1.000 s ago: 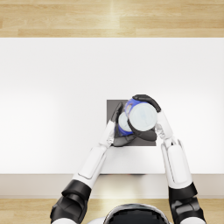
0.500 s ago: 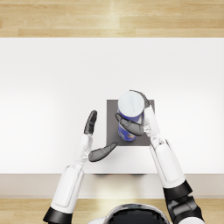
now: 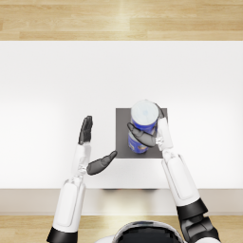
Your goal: Pick up the blue can on the left and place it in the middle, then pick up the blue can on the right and place it on top of the can in the middle
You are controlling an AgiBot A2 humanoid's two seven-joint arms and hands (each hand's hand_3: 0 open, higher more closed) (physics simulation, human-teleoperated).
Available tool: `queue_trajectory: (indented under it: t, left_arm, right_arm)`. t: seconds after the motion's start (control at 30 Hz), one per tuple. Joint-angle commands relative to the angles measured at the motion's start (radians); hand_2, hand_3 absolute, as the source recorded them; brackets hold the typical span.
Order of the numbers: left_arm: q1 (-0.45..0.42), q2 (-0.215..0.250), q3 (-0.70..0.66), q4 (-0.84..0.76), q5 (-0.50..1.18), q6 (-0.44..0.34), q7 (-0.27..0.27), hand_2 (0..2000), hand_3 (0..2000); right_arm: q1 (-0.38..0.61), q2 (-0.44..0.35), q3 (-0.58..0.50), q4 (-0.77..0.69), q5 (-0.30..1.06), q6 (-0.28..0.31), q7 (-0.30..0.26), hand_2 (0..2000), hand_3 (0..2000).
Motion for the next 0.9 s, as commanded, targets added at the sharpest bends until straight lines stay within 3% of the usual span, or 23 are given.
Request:
queue_trajectory:
  t: [0.03, 0.1, 0.2, 0.33, 0.37, 0.4, 0.5, 0.8, 0.83, 0.87, 0.9]
  left_arm:
    - [0.017, 0.008, -0.020, -0.008, 0.000, 0.000, 0.000, 0, 0]
    - [0.016, 0.012, -0.023, -0.008, 0.000, 0.000, 0.000, 0, 0]
    - [0.018, 0.019, -0.024, -0.010, 0.000, 0.000, 0.000, 0, 0]
    - [0.030, 0.031, -0.032, -0.006, 0.000, 0.000, 0.000, 0, 0]
    - [0.034, 0.034, -0.035, -0.009, 0.000, 0.000, 0.000, 0, 0]
    - [0.033, 0.036, -0.036, -0.009, 0.000, 0.000, 0.000, 0, 0]
    - [0.049, 0.047, -0.041, -0.015, 0.000, 0.000, 0.000, 0, 0]
    - [0.217, 0.106, -0.085, -0.011, 0.000, 0.000, 0.000, 0, 0]
    - [0.236, 0.110, -0.096, -0.011, 0.000, 0.000, 0.000, 0, 0]
    - [0.255, 0.113, -0.109, -0.010, 0.000, 0.000, 0.000, 0, 0]
    - [0.274, 0.113, -0.130, -0.008, 0.000, 0.000, 0.000, 0, 0]
  right_arm:
    - [0.003, -0.003, -0.002, 0.002, 0.000, -0.050, -0.002, 0, 540]
    - [-0.005, -0.003, -0.009, 0.009, 0.000, -0.119, -0.007, 0, 0]
    - [-0.008, -0.006, -0.018, 0.028, 0.000, -0.162, -0.008, 0, 0]
    - [0.008, -0.008, -0.018, 0.072, 0.000, -0.177, -0.010, 0, 0]
    - [0.191, 0.282, 0.345, 0.084, 0.000, -0.179, -0.009, 0, 0]
    - [0.045, 0.057, 0.052, 0.093, 0.000, -0.182, -0.010, 0, 0]
    - [0.056, 0.053, 0.043, 0.136, 0.001, -0.184, -0.008, 0, 0]
    - [0.111, -0.011, -0.099, 0.287, 0.001, -0.188, -0.011, 0, 0]
    - [0.429, 0.498, 0.441, 0.307, 0.001, -0.186, -0.010, 0, 0]
    - [0.155, 0.109, -0.040, 0.328, -0.001, -0.188, -0.010, 0, 0]
    - [0.159, 0.137, -0.048, 0.349, 0.001, -0.189, -0.010, 0, 0]
